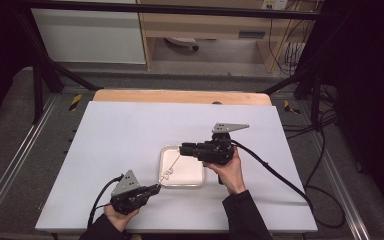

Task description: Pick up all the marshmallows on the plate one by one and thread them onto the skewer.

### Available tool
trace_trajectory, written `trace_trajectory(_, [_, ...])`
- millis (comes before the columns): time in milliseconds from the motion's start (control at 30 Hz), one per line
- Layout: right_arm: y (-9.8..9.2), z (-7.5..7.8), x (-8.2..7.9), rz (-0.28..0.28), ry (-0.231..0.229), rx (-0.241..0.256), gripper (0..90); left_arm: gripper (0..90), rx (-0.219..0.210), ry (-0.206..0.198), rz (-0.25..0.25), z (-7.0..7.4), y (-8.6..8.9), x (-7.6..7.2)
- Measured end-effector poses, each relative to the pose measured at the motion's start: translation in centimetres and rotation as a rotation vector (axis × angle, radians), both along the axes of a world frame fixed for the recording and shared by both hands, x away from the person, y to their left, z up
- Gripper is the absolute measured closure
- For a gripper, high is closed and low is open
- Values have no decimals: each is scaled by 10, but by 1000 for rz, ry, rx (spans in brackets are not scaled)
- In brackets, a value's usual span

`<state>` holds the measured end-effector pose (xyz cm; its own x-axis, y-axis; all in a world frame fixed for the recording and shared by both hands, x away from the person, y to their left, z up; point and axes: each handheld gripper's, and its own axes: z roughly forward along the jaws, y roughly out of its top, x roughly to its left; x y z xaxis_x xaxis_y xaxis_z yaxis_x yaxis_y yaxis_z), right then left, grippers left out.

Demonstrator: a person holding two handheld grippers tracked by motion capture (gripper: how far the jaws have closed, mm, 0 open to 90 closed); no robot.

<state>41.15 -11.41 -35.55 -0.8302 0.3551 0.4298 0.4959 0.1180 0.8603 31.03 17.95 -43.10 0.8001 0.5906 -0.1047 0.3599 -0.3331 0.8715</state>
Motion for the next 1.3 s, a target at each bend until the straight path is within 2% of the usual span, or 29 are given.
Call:
trace_trajectory(267, [4,-6,-1,11,25,-2,736,884,-1,-9,3,-1,0,-1])
trace_trajectory(467, [8,-9,-3,17,31,16,760,885,-14,-14,11,0,1,-1])
trace_trajectory(733, [12,-13,-11,-3,-16,52,789,885,-48,1,25,0,3,-1])
trace_trajectory(833, [14,-14,-14,-12,-37,79,796,885,-67,1,30,0,3,-2])
trace_trajectory(967, [18,-18,-19,-22,-54,107,804,886,-60,4,35,-1,2,-3])
trace_trajectory(1300, [24,-27,-24,-18,-52,165,812,887,-45,-6,39,-3,0,-5])
